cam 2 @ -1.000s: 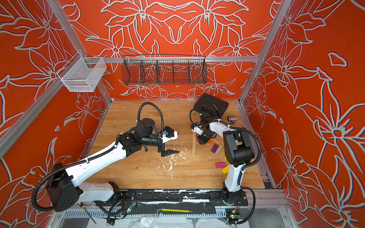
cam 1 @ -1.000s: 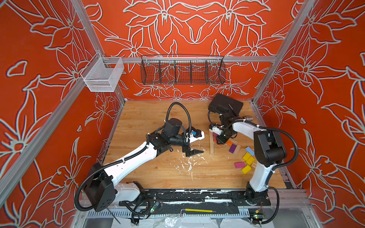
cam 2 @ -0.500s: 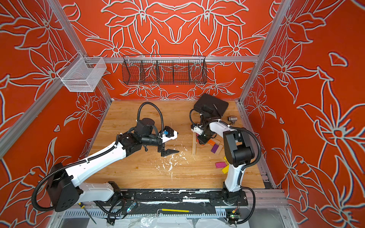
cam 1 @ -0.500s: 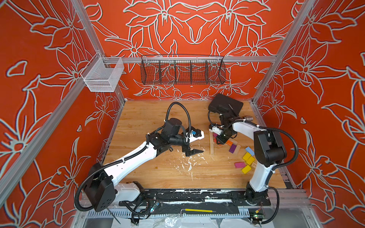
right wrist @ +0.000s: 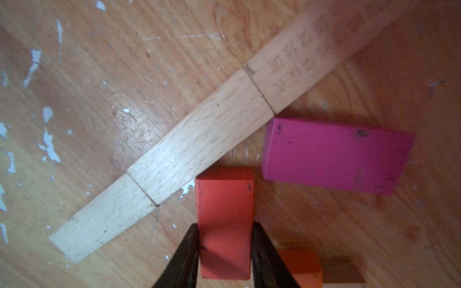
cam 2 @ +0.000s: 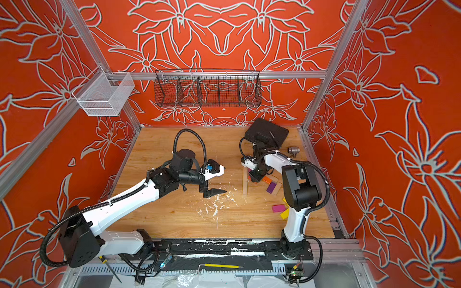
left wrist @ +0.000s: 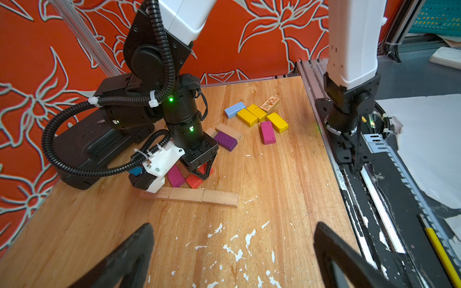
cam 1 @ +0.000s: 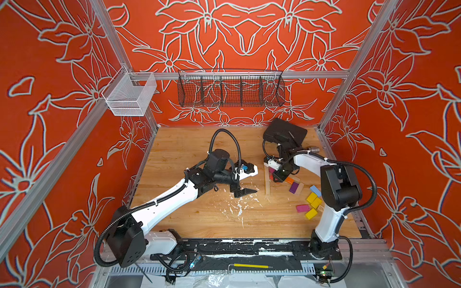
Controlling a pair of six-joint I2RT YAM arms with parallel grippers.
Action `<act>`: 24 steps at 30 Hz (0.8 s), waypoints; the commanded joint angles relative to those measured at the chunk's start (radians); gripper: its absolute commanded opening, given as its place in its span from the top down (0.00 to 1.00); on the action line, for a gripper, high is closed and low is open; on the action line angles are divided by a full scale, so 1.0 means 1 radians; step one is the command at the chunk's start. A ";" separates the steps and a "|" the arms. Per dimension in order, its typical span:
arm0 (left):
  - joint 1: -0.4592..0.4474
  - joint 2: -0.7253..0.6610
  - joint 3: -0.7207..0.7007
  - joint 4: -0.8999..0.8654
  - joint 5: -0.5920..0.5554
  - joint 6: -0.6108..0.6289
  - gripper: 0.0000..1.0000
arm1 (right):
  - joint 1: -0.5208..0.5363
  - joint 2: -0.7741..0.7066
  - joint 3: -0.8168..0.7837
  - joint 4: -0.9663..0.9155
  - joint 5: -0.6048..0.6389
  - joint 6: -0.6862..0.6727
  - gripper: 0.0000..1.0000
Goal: Assemble the letter k with building blocks
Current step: Assemble the building block at the center of the board.
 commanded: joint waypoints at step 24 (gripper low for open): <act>0.005 -0.013 -0.003 0.039 0.031 -0.023 0.03 | 0.006 -0.217 -0.018 0.036 -0.010 0.122 0.55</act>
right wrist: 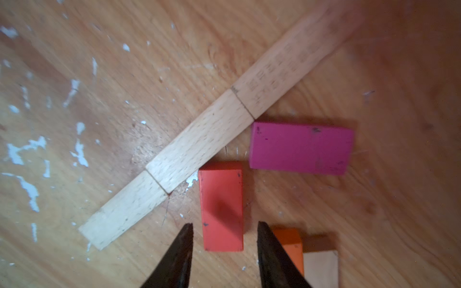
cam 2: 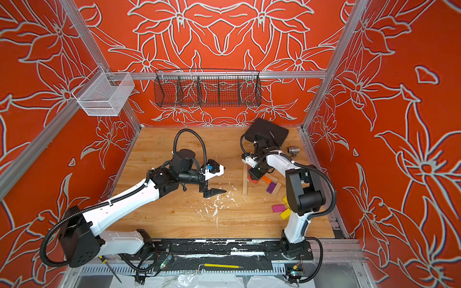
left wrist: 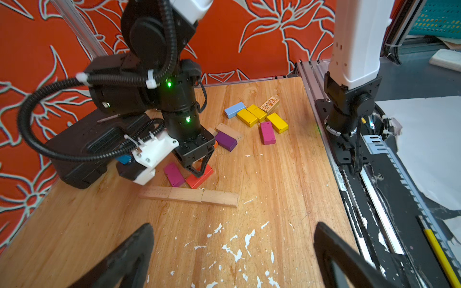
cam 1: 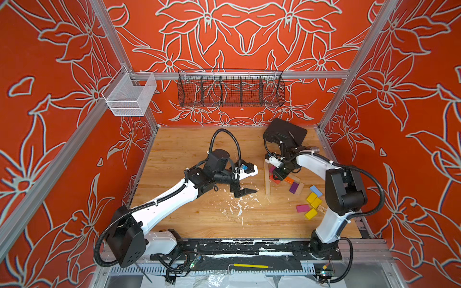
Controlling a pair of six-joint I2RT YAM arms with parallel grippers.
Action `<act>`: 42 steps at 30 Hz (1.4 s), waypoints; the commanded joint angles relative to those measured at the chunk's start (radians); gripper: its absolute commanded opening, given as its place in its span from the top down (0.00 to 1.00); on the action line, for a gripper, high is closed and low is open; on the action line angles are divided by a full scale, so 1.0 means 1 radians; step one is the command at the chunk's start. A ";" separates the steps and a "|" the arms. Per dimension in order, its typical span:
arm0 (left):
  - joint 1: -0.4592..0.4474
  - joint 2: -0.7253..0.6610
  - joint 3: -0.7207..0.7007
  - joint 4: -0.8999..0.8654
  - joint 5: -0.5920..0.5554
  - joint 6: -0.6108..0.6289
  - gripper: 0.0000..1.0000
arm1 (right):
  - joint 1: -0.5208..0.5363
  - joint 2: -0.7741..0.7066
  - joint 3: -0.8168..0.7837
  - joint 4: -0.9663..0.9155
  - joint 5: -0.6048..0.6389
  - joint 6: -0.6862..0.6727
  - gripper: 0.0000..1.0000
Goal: Assemble the letter k with building blocks
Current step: Assemble the building block at the center of the board, then pick up the building block from the center of the board.
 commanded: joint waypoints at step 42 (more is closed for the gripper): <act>-0.015 0.010 0.030 0.065 0.064 -0.128 0.03 | -0.258 -0.211 -0.241 -0.035 0.237 1.039 0.53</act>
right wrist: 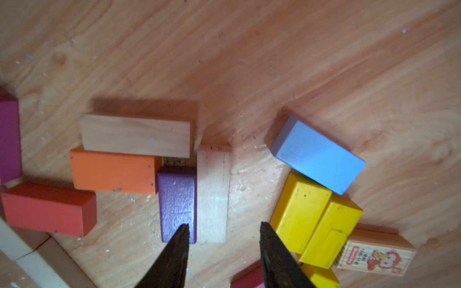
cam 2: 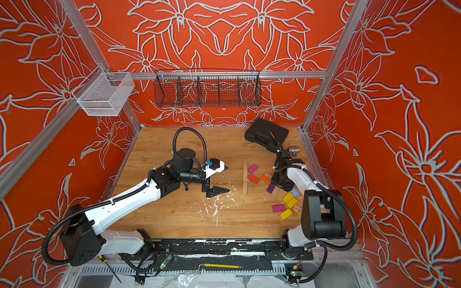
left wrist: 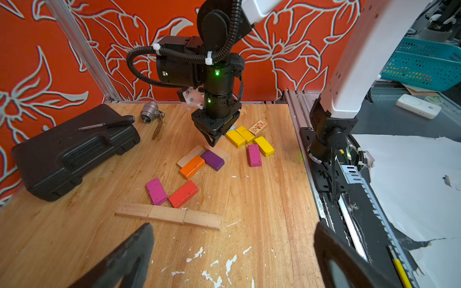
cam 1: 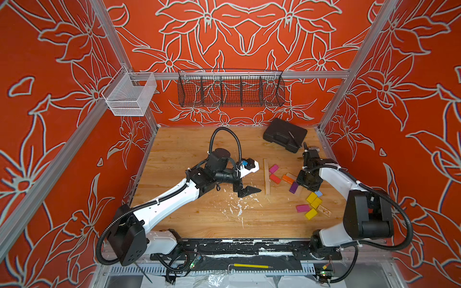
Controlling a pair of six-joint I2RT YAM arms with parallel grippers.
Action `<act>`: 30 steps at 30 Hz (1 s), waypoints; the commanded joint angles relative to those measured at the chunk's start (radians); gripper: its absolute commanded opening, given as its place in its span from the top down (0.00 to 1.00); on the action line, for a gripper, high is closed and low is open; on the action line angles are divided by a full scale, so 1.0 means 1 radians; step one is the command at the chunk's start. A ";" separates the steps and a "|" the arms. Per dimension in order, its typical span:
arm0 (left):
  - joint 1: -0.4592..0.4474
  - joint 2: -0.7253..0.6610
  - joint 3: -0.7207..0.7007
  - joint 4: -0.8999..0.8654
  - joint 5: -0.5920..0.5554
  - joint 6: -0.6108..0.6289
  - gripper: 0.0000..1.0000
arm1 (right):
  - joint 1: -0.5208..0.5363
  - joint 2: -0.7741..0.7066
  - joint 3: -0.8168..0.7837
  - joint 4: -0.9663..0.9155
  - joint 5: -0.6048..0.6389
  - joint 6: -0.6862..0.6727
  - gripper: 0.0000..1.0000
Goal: Assemble the letter k with building blocks
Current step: Pick up the building block from the center of the board.
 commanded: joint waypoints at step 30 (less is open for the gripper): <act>-0.003 0.001 0.032 -0.036 -0.017 0.040 0.03 | -0.103 0.059 0.061 -0.064 0.130 -0.105 0.32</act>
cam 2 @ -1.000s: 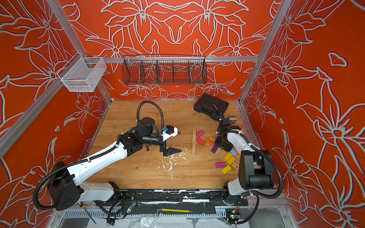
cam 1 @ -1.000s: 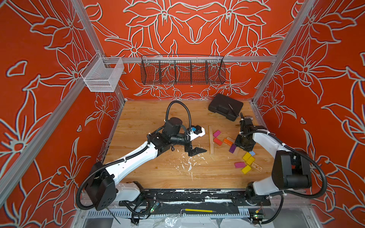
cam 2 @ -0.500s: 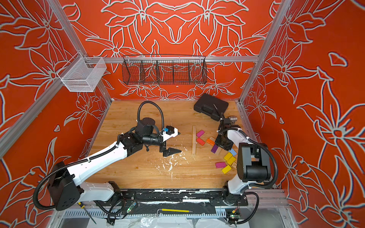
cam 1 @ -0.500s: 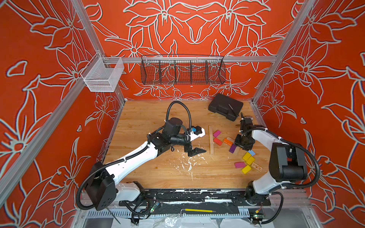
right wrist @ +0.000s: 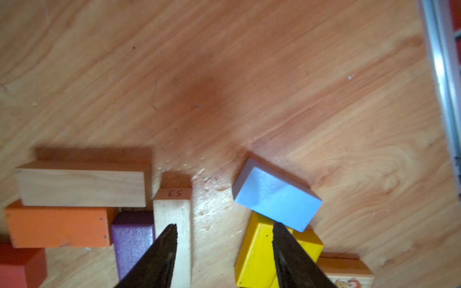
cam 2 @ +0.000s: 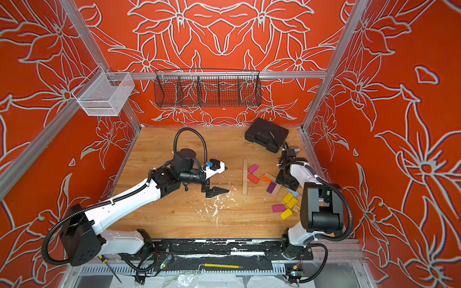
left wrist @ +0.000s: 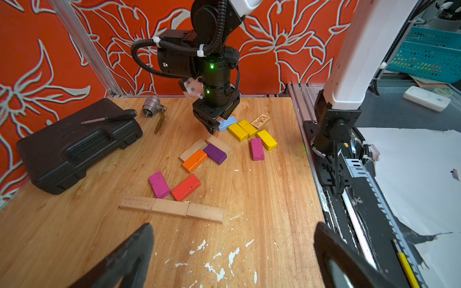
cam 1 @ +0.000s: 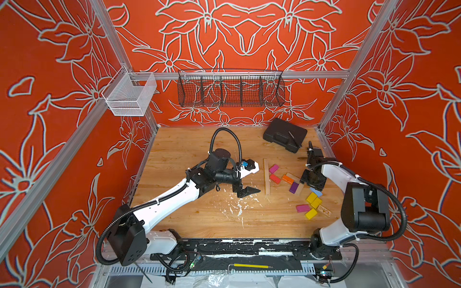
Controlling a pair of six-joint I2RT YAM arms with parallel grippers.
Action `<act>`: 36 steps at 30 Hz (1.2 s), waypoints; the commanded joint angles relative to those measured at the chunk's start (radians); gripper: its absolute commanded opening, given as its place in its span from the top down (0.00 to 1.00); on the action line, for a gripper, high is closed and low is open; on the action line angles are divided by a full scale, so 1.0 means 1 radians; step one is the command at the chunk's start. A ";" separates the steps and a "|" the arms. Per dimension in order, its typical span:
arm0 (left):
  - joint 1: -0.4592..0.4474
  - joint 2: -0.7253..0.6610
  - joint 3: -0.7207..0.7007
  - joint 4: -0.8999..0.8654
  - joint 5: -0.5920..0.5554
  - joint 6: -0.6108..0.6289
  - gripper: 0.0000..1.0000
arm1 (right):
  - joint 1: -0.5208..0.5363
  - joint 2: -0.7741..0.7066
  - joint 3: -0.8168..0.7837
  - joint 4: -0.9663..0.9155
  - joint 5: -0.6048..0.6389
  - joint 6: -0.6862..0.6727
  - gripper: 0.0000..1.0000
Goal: Assemble the letter k with building blocks
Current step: Pick up the building block from the center of the board.
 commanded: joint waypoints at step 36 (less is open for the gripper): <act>0.000 0.014 0.034 -0.012 0.003 0.014 0.03 | -0.015 -0.050 -0.158 0.044 -0.136 0.044 0.36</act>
